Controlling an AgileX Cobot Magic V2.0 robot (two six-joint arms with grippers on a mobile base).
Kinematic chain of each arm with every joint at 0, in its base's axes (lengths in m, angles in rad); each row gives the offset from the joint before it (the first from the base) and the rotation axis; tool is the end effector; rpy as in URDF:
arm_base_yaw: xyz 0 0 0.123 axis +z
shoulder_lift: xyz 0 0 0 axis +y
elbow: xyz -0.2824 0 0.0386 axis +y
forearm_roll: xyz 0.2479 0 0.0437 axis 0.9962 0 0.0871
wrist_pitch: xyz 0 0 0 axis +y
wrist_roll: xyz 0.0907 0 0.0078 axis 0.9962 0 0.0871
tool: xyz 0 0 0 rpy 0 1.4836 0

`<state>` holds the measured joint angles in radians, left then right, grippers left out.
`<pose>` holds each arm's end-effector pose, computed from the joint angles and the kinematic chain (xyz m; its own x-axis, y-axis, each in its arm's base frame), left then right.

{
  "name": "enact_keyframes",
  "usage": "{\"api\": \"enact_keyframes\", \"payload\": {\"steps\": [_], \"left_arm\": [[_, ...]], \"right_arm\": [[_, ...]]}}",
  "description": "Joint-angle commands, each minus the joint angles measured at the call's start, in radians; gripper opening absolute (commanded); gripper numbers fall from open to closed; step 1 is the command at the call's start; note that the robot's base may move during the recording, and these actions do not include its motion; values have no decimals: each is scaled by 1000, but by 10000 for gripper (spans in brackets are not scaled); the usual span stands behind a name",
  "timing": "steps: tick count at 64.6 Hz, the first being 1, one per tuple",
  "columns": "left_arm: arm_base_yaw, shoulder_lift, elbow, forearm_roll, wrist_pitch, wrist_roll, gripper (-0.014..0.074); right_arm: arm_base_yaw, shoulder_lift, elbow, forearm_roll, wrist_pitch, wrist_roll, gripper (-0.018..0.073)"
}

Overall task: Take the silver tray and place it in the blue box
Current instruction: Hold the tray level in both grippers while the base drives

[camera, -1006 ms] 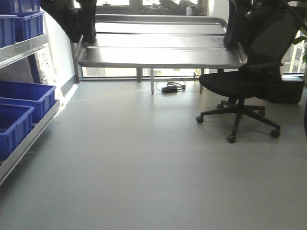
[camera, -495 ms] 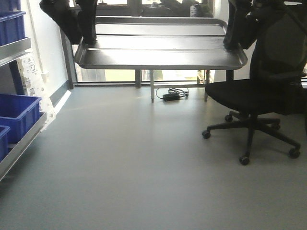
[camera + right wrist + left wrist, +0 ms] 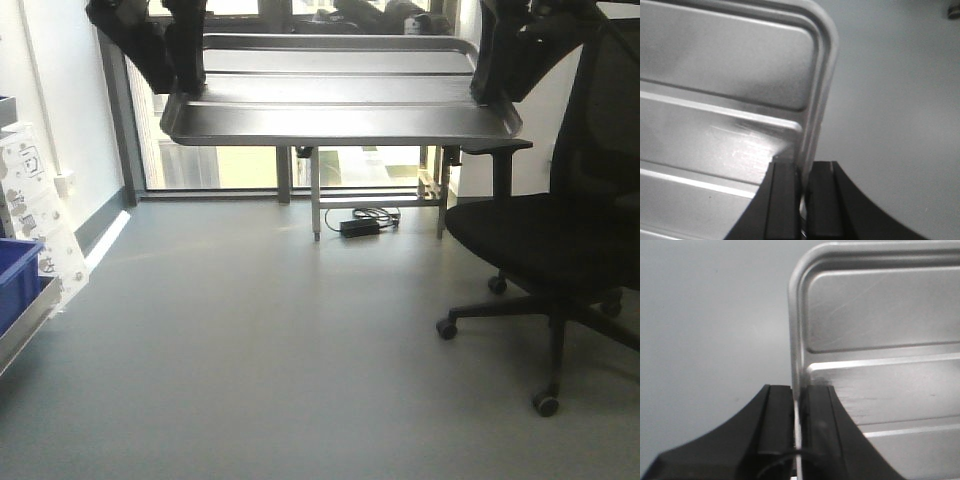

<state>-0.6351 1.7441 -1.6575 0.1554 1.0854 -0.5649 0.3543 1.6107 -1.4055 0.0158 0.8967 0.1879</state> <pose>0.3132 -0.2153 0.3370 -0.8788 0.0664 -0.4726 0.1369 0.9837 -0.1163 0.3273 0.1223 0.3185 -0.8504 -0.1051 -0.5156 -0.1896 0.9752 0.1140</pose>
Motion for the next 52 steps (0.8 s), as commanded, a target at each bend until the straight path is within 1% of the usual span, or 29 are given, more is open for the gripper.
{"api": "enact_keyframes", "payload": {"steps": [1, 15, 21, 52], "left_arm": [[-7, -53, -38, -39, -77, -9, 10], [-7, -53, -38, -41, -77, -9, 10], [-7, -53, -38, -62, -77, -9, 10], [-7, -53, -38, -66, -77, -9, 10]], "right_arm": [[7, -46, -38, 32, -49, -20, 57], [7, -47, -38, 32, -47, -20, 57], [7, -47, -38, 32, -49, -20, 57], [7, -47, -38, 32, -49, -20, 57]]}}
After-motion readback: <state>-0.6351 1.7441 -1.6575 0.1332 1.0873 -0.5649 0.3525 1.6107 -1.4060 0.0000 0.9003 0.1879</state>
